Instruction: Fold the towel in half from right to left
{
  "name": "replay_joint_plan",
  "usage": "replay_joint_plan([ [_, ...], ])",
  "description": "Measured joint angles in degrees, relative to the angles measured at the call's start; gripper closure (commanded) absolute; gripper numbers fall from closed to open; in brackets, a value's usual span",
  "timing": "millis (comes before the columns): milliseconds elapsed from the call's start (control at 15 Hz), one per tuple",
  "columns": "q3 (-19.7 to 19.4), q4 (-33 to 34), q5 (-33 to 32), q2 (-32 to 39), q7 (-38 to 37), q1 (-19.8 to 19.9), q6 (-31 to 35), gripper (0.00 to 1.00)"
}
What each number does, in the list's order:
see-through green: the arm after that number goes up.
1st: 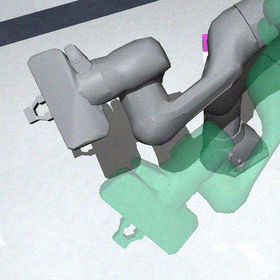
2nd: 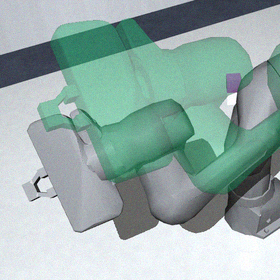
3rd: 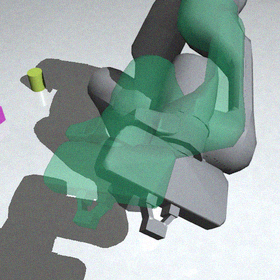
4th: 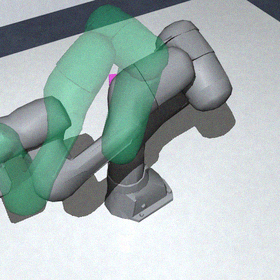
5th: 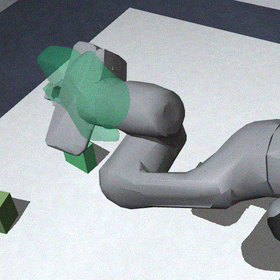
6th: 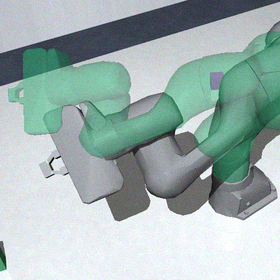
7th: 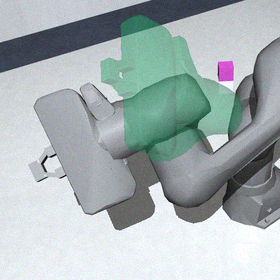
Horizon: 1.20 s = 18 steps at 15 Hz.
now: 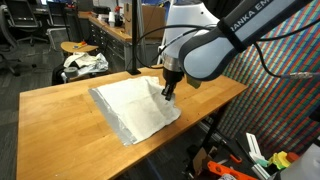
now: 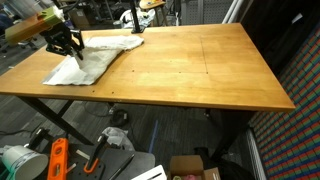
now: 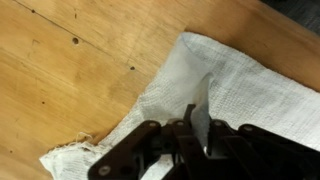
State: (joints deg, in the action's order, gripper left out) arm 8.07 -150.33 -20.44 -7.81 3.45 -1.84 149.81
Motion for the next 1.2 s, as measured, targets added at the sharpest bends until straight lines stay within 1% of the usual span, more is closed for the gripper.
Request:
replay_joint_plan([
  [200,3.06,0.10,-6.43,0.04,-10.08,-0.69,-1.28,0.95],
  [467,6.09,0.16,-11.94,0.40,-19.02,-2.21,-3.66,0.95],
  [867,8.76,0.84,-15.16,1.91,-27.00,-5.42,-5.93,0.95],
  [1200,9.48,3.44,-19.12,5.29,-33.91,-7.85,-6.97,0.93],
])
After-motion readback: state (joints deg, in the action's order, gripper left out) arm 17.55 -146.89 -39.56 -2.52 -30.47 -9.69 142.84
